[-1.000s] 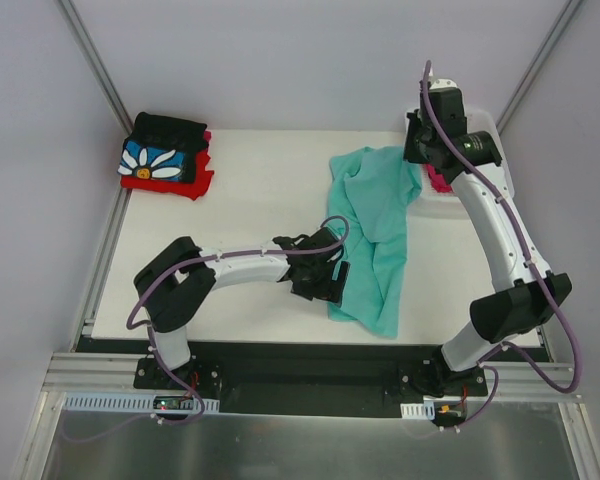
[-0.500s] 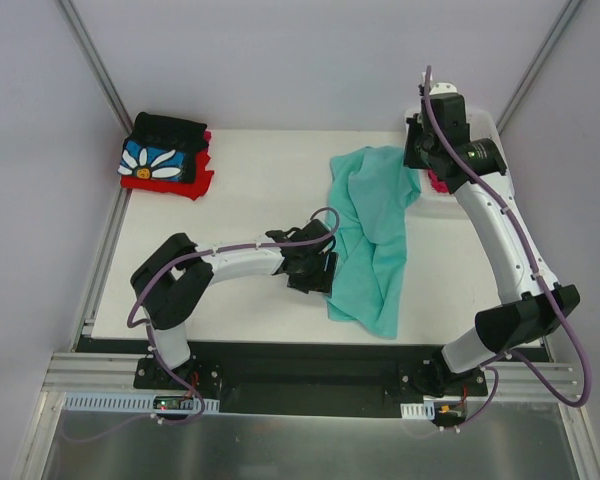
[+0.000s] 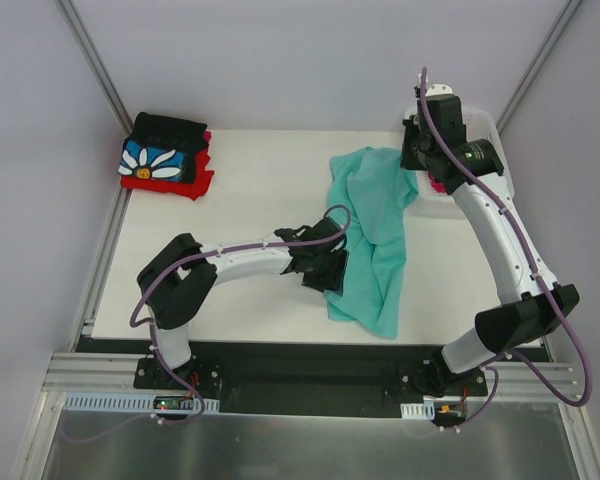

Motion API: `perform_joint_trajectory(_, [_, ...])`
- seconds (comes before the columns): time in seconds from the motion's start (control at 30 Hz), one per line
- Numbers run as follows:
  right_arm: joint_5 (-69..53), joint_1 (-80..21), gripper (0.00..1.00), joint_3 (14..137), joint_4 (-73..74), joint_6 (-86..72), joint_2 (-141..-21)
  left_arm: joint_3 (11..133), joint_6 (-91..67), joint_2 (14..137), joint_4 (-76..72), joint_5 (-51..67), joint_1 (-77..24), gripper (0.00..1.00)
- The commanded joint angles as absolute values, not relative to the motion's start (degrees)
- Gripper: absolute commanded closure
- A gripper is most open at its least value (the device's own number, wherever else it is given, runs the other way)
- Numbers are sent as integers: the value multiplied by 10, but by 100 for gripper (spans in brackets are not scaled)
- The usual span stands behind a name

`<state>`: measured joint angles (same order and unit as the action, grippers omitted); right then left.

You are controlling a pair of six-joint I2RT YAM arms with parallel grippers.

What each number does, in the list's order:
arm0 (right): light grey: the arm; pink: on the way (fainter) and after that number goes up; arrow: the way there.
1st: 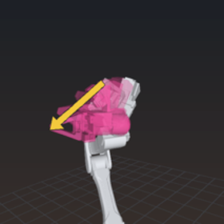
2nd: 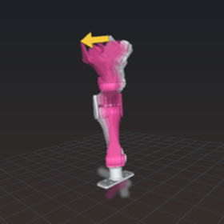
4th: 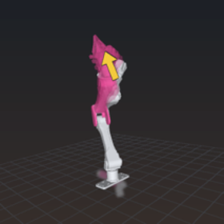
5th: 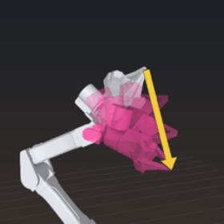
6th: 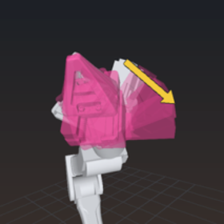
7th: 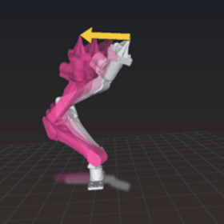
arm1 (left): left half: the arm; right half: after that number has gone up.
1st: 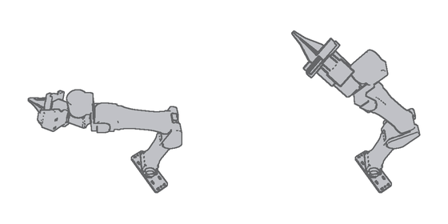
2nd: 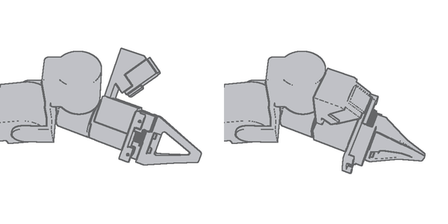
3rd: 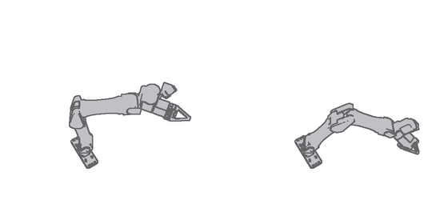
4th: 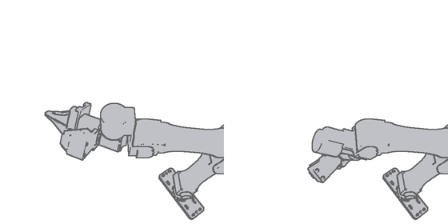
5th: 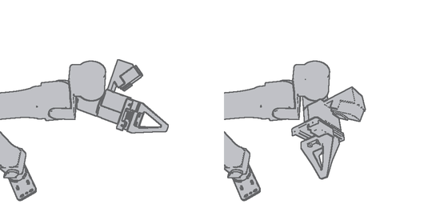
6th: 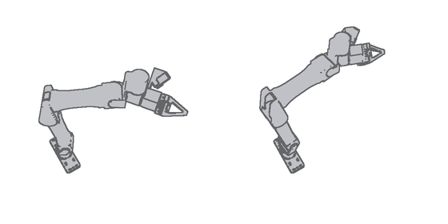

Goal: Fold and stack the t-shirts

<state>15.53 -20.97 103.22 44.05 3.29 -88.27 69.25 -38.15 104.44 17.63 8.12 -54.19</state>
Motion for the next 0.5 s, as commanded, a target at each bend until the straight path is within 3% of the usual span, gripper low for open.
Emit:
perform_joint_trajectory(0.0, [153,-215,99,1042,439,40,-868,715,-388,1056,174,92,-551,51])
perform_joint_trajectory(0.1, [154,-214,99,1042,441,42,-869,715,-388,1057,174,93,-552,54])
perform_joint_trajectory(0.13, [154,-214,99,1044,441,43,-870,714,-388,1057,174,94,-551,59])
perform_joint_trajectory(0.33, [152,-215,99,1048,444,43,-868,712,-388,1057,173,93,-552,62])
perform_joint_trajectory(0.47, [156,-216,99,1046,444,43,-867,710,-389,1055,174,92,-552,76])
